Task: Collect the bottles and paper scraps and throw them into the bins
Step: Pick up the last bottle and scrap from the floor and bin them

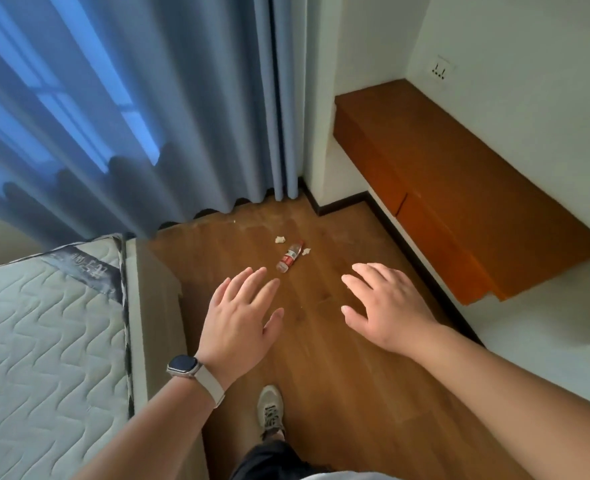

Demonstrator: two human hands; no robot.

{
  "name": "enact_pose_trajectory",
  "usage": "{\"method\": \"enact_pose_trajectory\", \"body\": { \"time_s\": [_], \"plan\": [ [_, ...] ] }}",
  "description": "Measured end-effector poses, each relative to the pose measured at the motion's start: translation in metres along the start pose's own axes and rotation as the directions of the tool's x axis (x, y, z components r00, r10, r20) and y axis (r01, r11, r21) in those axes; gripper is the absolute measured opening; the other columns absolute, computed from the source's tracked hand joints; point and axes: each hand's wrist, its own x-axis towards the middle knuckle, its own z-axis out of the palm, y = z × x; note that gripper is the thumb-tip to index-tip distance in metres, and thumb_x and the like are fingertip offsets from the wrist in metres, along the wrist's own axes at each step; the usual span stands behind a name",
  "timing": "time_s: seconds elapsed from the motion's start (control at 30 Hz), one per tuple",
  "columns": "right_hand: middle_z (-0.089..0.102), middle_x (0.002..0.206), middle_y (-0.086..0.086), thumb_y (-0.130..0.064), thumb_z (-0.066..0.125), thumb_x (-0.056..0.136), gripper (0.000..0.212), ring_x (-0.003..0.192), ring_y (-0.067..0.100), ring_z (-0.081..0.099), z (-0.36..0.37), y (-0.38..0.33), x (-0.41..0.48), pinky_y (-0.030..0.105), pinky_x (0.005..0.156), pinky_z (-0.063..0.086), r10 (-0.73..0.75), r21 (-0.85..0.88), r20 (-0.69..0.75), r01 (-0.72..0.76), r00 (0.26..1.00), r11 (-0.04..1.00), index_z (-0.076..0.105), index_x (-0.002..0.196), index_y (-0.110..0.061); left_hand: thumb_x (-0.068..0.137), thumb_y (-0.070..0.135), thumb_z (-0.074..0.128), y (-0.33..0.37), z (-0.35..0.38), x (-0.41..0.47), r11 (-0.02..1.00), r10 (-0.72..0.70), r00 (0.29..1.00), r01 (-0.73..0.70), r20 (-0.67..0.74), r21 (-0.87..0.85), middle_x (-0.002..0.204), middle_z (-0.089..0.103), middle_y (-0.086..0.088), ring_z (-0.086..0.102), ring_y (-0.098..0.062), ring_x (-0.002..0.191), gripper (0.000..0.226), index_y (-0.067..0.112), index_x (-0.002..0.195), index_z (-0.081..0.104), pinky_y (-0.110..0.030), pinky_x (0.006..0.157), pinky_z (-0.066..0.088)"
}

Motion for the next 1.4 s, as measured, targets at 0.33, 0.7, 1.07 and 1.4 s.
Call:
{"method": "enact_pose_trajectory", "body": {
  "time_s": [0.33, 0.7, 1.07, 1.4],
  "plan": [
    [0.041, 0.150, 0.000, -0.058, 0.033, 0.094, 0.057, 0.139, 0.021, 0.034, -0.017, -0.028, 0.126, 0.042, 0.112, 0.029, 0.103, -0.009, 0.080, -0.103, 0.991, 0.995, 0.044, 0.141, -0.028, 0.093, 0.045, 0.047, -0.117, 0.030, 0.120, 0.992, 0.121, 0.988, -0.117, 0.093, -0.055, 0.140, 0.055, -0.003, 0.047, -0.029, 0.133, 0.047, 0.022, 0.132, 0.058, -0.050, 0.109, 0.037],
    [0.047, 0.144, 0.000, -0.056, 0.039, 0.092, 0.055, 0.132, 0.021, 0.041, -0.001, 0.018, 0.161, 0.039, 0.108, 0.035, 0.271, 0.010, 0.131, -0.275, 0.954, 0.961, 0.051, 0.137, -0.026, 0.089, 0.042, 0.060, -0.110, 0.067, 0.212, 0.972, 0.236, 0.948, -0.228, 0.213, -0.057, 0.141, 0.054, -0.001, 0.045, -0.027, 0.134, 0.043, 0.025, 0.129, 0.058, -0.049, 0.110, 0.037],
    [0.025, 0.156, 0.000, -0.057, 0.028, 0.096, 0.060, 0.142, 0.024, 0.022, 0.075, 0.116, 0.269, 0.045, 0.114, 0.025, 0.234, 0.230, 0.328, -0.317, 0.915, 0.920, 0.032, 0.147, -0.027, 0.088, 0.043, 0.050, -0.102, 0.135, 0.337, 0.978, 0.148, 0.871, -0.198, 0.469, 0.058, 0.136, 0.054, 0.004, 0.047, -0.020, 0.129, 0.050, 0.025, 0.135, 0.051, -0.042, 0.103, 0.041],
    [0.033, 0.150, -0.002, -0.055, 0.032, 0.096, 0.056, 0.139, 0.023, 0.028, 0.163, 0.189, 0.341, 0.043, 0.110, 0.031, 0.296, 0.275, 0.429, -0.436, 0.853, 0.857, 0.034, 0.143, -0.025, 0.092, 0.038, 0.054, -0.087, 0.250, 0.450, 0.995, 0.093, 0.849, -0.090, 0.520, -0.032, 0.138, 0.052, 0.000, 0.046, -0.024, 0.129, 0.045, 0.023, 0.134, 0.052, -0.043, 0.103, 0.039]
  ]
}}
